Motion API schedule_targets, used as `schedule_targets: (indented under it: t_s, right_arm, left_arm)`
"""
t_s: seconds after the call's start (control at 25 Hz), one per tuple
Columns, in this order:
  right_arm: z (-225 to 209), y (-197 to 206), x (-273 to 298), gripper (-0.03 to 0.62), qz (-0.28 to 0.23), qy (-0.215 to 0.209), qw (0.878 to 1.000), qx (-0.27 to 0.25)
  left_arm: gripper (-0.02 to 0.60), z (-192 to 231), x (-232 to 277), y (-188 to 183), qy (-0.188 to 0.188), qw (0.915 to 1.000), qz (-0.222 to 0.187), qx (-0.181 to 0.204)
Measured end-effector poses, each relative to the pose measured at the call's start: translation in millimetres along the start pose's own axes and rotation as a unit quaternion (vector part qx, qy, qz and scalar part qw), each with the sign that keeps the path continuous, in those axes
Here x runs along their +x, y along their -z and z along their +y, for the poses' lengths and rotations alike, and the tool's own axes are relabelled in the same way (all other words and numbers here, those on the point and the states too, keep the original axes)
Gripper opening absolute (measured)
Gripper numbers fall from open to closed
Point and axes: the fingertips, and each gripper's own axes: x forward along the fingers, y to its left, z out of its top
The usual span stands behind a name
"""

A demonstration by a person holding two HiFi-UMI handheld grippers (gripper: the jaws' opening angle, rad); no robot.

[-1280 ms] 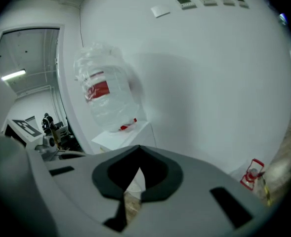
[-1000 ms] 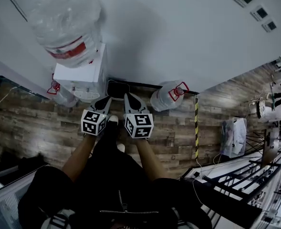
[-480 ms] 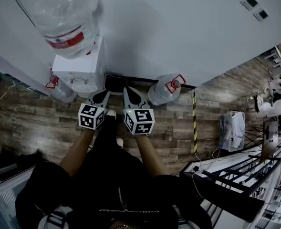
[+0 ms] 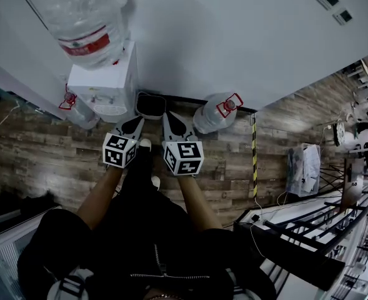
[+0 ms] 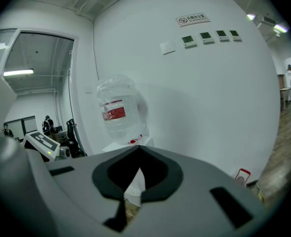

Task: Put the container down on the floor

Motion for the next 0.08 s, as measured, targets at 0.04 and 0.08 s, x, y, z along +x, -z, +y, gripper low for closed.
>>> schedule_targets:
  t_s: [0.04, 0.08]
  right_arm:
    - [-0.4, 0.2, 0.6, 0.009, 0.0, 0.0, 1.0, 0.0]
    - [-0.7, 0.3, 1.2, 0.009, -0.001, 0.0, 1.0, 0.0]
  left_arm:
    - [0.015, 0.6, 0.7, 0.1, -0.001, 1.0, 0.0, 0.001]
    - [0.015, 1.3, 1.4, 0.1, -0.002, 1.0, -0.001, 0.002]
